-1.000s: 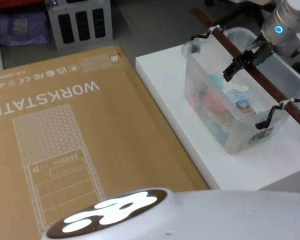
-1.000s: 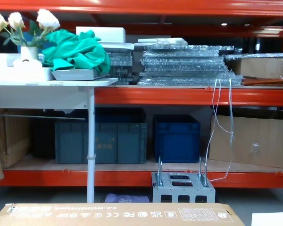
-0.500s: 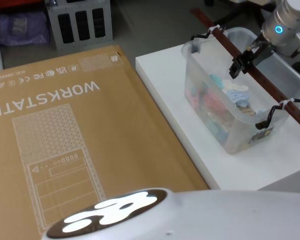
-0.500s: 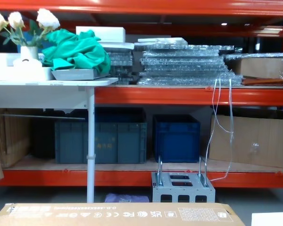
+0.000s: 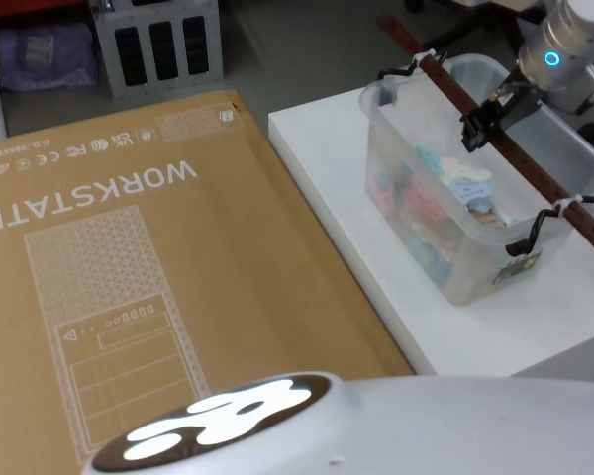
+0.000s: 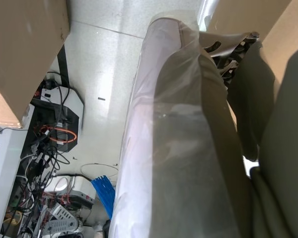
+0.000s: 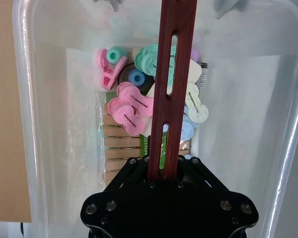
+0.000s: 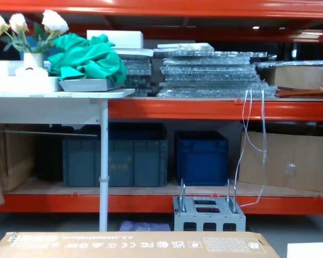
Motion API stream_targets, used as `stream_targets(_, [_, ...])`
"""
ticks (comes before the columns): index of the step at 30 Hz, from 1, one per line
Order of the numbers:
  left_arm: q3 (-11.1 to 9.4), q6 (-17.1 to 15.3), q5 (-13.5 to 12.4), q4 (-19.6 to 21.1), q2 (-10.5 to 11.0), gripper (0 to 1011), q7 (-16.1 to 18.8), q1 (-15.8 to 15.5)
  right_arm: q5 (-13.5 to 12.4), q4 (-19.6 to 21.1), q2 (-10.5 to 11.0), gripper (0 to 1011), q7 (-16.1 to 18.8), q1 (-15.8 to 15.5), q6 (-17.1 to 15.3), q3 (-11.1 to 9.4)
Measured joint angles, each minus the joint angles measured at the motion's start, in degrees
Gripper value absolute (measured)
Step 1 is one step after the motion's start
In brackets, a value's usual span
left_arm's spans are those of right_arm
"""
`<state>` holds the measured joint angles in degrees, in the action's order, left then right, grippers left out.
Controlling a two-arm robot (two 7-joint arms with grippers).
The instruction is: Use one hand to grasp the basket and place it at the designated location.
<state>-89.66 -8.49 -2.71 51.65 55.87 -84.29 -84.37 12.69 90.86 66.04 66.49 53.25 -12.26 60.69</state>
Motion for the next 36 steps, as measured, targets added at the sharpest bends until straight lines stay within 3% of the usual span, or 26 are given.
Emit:
stream_targets(8, [0.00, 0.00, 0.00, 0.00, 0.00, 0, 0.00, 0.00, 0.22, 0.34, 0.02, 101, 0.07, -0.24, -0.54, -0.17])
stream_targets(20, [0.00, 0.00, 0.00, 0.00, 0.00, 0, 0.00, 0.00, 0.38, 3.99, 1.77, 101, 1.69, -0.58, -2.83, -2.85])
stream_targets(36, [0.00, 0.00, 0.01, 0.00, 0.00, 0, 0.00, 0.00, 1.23, 6.68, 2.97, 99, 3.72, 0.08, -3.09, -6.11])
